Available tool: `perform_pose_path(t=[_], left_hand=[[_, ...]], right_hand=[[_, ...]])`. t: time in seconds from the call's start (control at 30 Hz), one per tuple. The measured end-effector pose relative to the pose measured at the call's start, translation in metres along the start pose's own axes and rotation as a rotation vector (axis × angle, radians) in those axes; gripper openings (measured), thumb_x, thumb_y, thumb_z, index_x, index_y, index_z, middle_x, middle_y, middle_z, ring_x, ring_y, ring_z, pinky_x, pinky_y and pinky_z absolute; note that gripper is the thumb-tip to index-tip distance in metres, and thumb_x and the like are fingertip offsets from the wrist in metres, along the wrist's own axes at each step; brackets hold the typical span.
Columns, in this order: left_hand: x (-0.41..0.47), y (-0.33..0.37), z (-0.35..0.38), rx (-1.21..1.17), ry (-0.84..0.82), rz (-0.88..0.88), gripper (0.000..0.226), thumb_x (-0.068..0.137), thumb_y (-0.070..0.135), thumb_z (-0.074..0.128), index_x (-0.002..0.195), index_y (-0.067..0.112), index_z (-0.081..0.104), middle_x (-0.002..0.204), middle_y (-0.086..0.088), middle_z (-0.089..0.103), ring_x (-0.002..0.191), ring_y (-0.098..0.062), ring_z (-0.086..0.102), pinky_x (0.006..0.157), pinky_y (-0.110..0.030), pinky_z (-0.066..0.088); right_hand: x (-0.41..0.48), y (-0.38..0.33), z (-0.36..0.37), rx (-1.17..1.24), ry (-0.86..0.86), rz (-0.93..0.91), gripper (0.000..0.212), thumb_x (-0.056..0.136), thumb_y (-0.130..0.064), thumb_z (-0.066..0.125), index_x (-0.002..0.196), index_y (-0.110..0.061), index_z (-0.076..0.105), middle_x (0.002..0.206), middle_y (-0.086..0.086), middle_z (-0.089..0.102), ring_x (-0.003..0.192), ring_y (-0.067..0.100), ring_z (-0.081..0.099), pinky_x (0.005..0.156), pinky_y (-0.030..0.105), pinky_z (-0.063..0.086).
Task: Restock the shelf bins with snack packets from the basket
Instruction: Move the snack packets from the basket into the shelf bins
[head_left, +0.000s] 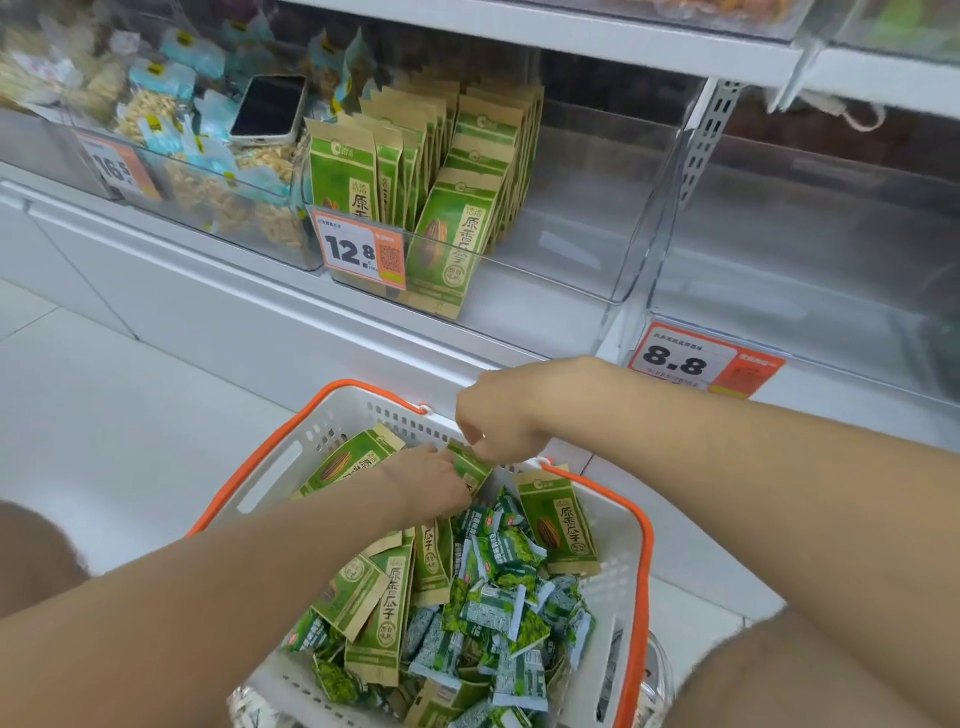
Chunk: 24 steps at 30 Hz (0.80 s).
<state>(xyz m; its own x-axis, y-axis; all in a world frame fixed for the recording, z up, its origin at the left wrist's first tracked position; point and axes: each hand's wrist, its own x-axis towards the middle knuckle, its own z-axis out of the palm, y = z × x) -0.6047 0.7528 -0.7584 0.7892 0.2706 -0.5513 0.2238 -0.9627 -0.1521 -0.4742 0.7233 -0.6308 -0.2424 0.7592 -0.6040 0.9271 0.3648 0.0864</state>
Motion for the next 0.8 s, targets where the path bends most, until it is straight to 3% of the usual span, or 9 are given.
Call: perform_pose_path(t=[0.07,0.17,0.23,0.33,0.47,0.57,0.67,0.73,0.8], left_hand=[[-0.006,-0.005,-0.006,-0.116,0.007,-0.021,0.013,0.098,0.009,0.065,0.104,0.02,0.06,0.096,0.004,0.059,0.101,-0.024,0.059,0.091,-0.038,0.047],[-0.014,-0.018,-0.022,-0.402,0.089,-0.101,0.022,0.093,0.001,0.065,0.099,0.021,0.056,0.084,0.008,0.052,0.086,-0.022,0.056,0.066,-0.034,0.04],[-0.025,-0.026,-0.042,-0.561,0.188,-0.135,0.02,0.094,0.012,0.071,0.103,0.021,0.056,0.092,0.003,0.06,0.09,-0.025,0.058,0.071,-0.035,0.042],[-0.047,-0.041,-0.074,-0.699,0.3,-0.141,0.029,0.091,0.022,0.081,0.104,0.026,0.055,0.099,0.002,0.072,0.088,-0.018,0.063,0.074,-0.029,0.044],[-0.08,-0.06,-0.107,-0.756,0.379,-0.165,0.016,0.084,0.024,0.087,0.096,0.021,0.077,0.083,0.014,0.075,0.082,-0.009,0.072,0.073,-0.027,0.054],[-0.111,-0.071,-0.127,-0.9,0.457,-0.183,0.011,0.085,0.024,0.088,0.094,0.024,0.082,0.079,0.011,0.078,0.077,-0.002,0.072,0.068,-0.019,0.052],[-0.133,-0.075,-0.144,-1.059,0.776,-0.314,0.017,0.084,0.029,0.088,0.095,0.022,0.077,0.084,0.008,0.077,0.076,0.0,0.07,0.066,-0.014,0.049],[-0.138,-0.073,-0.152,-1.257,1.008,-0.448,0.032,0.088,0.035,0.084,0.113,0.024,0.067,0.1,0.007,0.071,0.087,-0.005,0.07,0.071,-0.024,0.057],[-0.141,-0.067,-0.161,-1.533,0.988,-0.476,0.045,0.094,0.032,0.078,0.13,0.019,0.054,0.11,0.001,0.069,0.094,-0.018,0.075,0.084,-0.04,0.063]], right_hand=[[-0.005,0.003,-0.002,0.007,0.011,0.014,0.03,0.099,-0.016,0.05,0.069,-0.012,0.051,0.068,0.005,0.049,0.065,0.027,0.043,0.061,0.035,0.039],[-0.016,0.007,-0.008,0.017,0.035,0.04,0.034,0.099,-0.019,0.052,0.066,-0.013,0.046,0.066,0.005,0.048,0.066,0.028,0.043,0.061,0.033,0.038],[-0.024,0.009,-0.011,0.036,0.03,0.033,0.029,0.1,-0.023,0.054,0.073,-0.012,0.055,0.073,0.005,0.055,0.071,0.029,0.05,0.064,0.033,0.044],[-0.032,0.009,-0.012,0.077,0.04,-0.006,0.029,0.1,-0.037,0.059,0.104,-0.009,0.068,0.102,0.006,0.069,0.091,0.028,0.065,0.082,0.039,0.057],[-0.043,0.009,-0.019,0.139,0.252,-0.023,0.046,0.099,-0.049,0.063,0.074,-0.012,0.054,0.067,0.003,0.055,0.063,0.022,0.052,0.064,0.036,0.045],[-0.056,0.015,-0.033,0.326,0.511,-0.053,0.045,0.094,-0.05,0.07,0.076,-0.009,0.07,0.062,0.006,0.063,0.062,0.025,0.054,0.065,0.038,0.048],[-0.071,0.024,-0.044,0.64,0.682,-0.009,0.031,0.089,-0.049,0.078,0.082,-0.018,0.081,0.067,-0.004,0.074,0.064,0.008,0.067,0.064,0.028,0.053],[-0.074,0.028,-0.045,0.96,0.803,0.061,0.023,0.09,-0.041,0.079,0.083,-0.018,0.082,0.073,-0.001,0.077,0.071,0.012,0.073,0.072,0.034,0.058],[-0.068,0.03,-0.044,1.271,0.933,0.138,0.023,0.094,-0.033,0.077,0.081,-0.014,0.079,0.078,0.008,0.078,0.082,0.027,0.077,0.08,0.048,0.062]])
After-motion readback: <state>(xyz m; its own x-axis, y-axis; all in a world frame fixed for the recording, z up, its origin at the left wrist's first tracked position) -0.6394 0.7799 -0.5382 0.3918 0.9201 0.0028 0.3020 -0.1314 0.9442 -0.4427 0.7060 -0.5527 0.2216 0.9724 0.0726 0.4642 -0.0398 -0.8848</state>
